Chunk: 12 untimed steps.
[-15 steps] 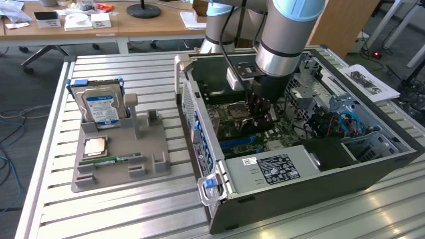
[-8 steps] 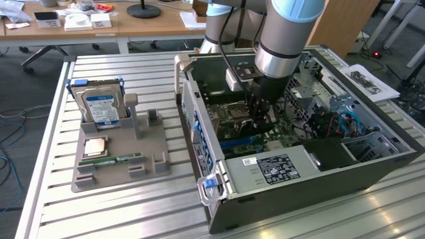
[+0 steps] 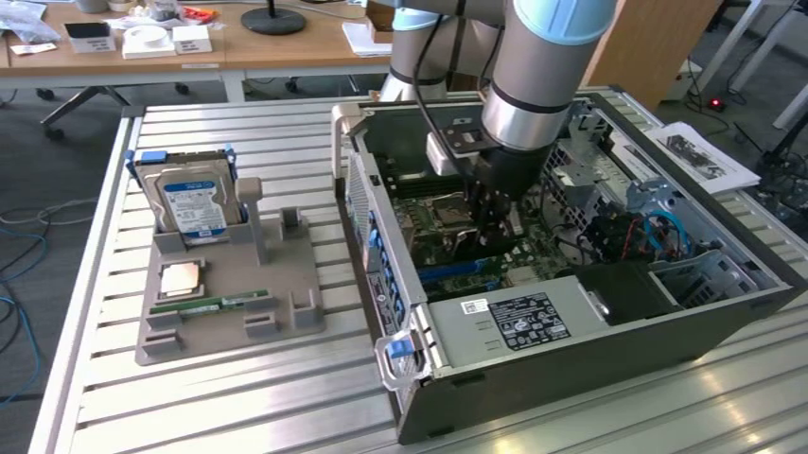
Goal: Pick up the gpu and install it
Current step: 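Insert the gpu into the slot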
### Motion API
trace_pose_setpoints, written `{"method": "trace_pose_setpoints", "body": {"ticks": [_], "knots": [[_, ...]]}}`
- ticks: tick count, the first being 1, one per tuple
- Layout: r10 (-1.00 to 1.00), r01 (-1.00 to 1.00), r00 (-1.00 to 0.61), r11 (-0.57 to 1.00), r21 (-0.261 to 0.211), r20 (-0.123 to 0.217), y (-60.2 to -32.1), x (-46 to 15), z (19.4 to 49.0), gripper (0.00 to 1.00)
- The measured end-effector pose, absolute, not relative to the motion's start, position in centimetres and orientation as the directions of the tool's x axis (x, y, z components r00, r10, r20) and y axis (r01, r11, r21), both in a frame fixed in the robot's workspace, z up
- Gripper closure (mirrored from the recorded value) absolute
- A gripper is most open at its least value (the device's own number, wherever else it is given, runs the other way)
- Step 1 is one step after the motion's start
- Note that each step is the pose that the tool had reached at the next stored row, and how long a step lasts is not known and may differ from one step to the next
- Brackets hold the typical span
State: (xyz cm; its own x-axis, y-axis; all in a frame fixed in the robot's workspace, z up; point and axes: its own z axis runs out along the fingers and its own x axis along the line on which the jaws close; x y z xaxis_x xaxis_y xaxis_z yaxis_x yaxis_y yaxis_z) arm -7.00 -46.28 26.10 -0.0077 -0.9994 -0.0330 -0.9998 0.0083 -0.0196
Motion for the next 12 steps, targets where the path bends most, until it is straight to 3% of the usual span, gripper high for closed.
{"method": "trace_pose_setpoints", "body": {"ticks": [12], "knots": [[-0.999, -1.000, -0.008, 0.008, -0.020, -0.033, -46.30, -7.53, 26.06, 0.73]]}}
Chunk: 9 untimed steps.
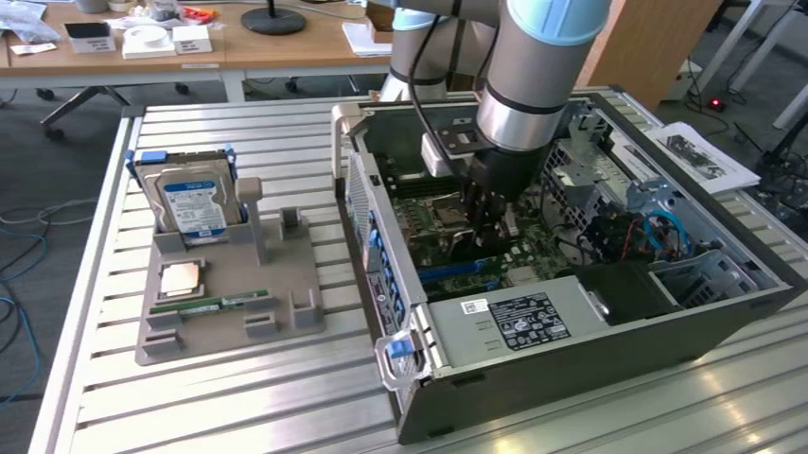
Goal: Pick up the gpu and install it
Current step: 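Insert the gpu into the slot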
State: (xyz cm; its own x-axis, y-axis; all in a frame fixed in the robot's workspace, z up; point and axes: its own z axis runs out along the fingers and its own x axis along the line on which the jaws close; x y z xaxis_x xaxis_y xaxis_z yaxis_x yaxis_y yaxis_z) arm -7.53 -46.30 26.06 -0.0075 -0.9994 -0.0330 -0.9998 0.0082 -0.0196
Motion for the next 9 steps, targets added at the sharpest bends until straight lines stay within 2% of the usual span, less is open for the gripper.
{"method": "trace_pose_setpoints", "body": {"ticks": [9], "knots": [[-0.999, -1.000, -0.008, 0.008, -0.020, -0.033, -46.24, -7.87, 25.89, 0.73]]}}
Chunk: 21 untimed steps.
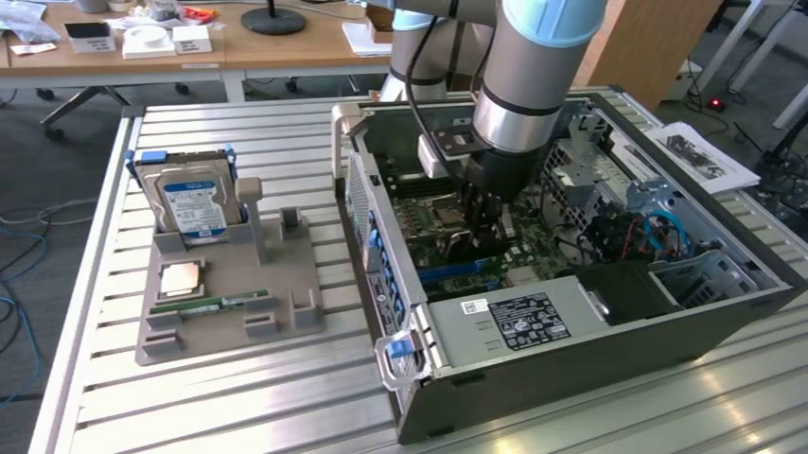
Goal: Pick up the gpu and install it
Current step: 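Insert the gpu into the slot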
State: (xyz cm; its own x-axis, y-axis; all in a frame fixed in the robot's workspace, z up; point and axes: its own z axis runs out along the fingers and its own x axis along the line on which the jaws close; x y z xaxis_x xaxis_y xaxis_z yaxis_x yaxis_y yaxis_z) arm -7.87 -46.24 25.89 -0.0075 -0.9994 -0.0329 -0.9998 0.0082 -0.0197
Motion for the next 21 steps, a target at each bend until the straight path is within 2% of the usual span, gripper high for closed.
{"method": "trace_pose_setpoints", "body": {"ticks": [21], "knots": [[-0.999, -1.000, -0.008, 0.008, -0.020, -0.033, -46.10, -8.13, 25.58, 0.73]]}}
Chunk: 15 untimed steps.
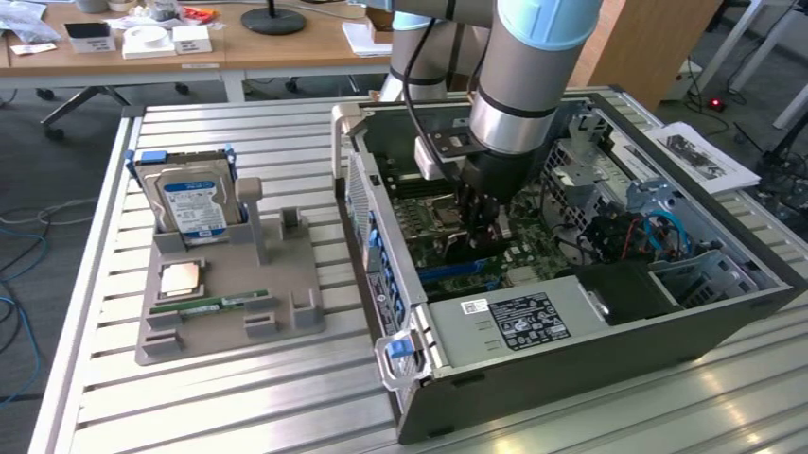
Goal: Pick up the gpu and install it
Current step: 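Insert the gpu into the slot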
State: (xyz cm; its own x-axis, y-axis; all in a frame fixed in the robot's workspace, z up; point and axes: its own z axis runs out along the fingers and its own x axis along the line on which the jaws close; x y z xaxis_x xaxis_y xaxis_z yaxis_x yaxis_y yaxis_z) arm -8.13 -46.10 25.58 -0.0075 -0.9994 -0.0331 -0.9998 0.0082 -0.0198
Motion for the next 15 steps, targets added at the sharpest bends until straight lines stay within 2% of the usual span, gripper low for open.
{"method": "trace_pose_setpoints", "body": {"ticks": [15], "knots": [[-0.999, -1.000, -0.008, 0.008, -0.020, -0.033, -46.10, -8.13, 25.29, 0.73]]}}
